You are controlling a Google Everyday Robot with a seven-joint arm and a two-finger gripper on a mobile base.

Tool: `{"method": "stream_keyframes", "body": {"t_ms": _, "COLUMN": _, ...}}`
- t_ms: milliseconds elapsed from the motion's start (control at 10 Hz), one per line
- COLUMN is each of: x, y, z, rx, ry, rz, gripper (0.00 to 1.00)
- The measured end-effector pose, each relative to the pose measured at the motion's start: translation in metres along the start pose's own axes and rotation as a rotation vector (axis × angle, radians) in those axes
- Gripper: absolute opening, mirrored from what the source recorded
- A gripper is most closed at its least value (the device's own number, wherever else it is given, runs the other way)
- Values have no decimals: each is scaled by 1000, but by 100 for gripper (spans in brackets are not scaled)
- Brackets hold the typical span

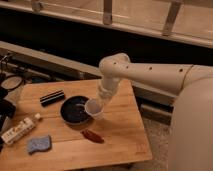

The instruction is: Place the ceramic cup in the ceramic bowl

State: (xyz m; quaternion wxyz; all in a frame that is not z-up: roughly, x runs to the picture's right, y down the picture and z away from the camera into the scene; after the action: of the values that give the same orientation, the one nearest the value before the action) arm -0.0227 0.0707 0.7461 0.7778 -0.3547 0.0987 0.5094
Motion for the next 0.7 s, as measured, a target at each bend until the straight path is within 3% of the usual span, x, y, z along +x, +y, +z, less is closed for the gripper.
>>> {"method": "stream_keyframes", "body": {"t_ms": 300, "x": -11, "y": 16, "z": -11, "rx": 18, "ry": 10, "rz": -51, "gripper": 5}}
{"method": "stream_keyframes", "body": {"t_ms": 700, "x": -31, "y": 47, "z": 7, "rx": 33, "ry": 35, "rz": -117, "gripper": 5}}
